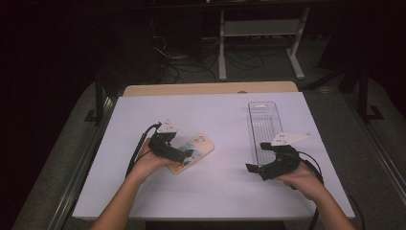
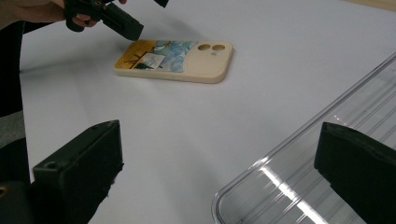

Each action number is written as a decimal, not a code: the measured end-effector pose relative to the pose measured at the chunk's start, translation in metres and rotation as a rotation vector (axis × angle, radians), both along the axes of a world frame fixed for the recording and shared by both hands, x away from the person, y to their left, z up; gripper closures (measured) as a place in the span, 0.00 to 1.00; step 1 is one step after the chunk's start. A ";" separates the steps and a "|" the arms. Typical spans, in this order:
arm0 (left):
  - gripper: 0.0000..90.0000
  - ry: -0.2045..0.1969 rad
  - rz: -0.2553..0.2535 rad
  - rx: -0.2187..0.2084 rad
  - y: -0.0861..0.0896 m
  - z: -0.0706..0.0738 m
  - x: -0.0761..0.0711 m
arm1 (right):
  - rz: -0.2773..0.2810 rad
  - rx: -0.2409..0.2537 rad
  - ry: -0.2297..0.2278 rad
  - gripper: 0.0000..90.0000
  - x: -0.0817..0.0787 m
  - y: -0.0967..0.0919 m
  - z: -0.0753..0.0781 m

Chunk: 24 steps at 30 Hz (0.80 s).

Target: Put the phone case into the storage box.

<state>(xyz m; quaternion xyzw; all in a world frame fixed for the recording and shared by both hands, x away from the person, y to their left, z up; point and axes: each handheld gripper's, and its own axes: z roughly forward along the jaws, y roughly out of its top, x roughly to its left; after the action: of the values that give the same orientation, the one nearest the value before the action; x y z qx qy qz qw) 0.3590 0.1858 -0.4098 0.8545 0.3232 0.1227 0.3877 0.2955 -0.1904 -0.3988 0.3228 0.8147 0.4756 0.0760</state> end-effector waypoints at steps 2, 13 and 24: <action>0.00 -0.001 -0.003 0.002 -0.001 -0.001 0.000 | 0.000 0.000 0.000 0.01 0.000 0.000 0.000; 0.00 0.022 0.001 0.050 -0.005 -0.020 0.001 | 0.000 0.000 0.000 0.01 0.000 0.000 0.000; 0.00 0.015 -0.013 0.079 -0.007 -0.033 0.002 | -0.001 -0.001 -0.001 0.01 0.000 0.000 0.000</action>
<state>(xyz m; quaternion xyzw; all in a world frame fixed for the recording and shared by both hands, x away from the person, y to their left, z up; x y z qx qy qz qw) 0.3613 0.1793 -0.4429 0.8720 0.3157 0.1263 0.3521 0.2956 -0.1902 -0.3989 0.3227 0.8147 0.4756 0.0767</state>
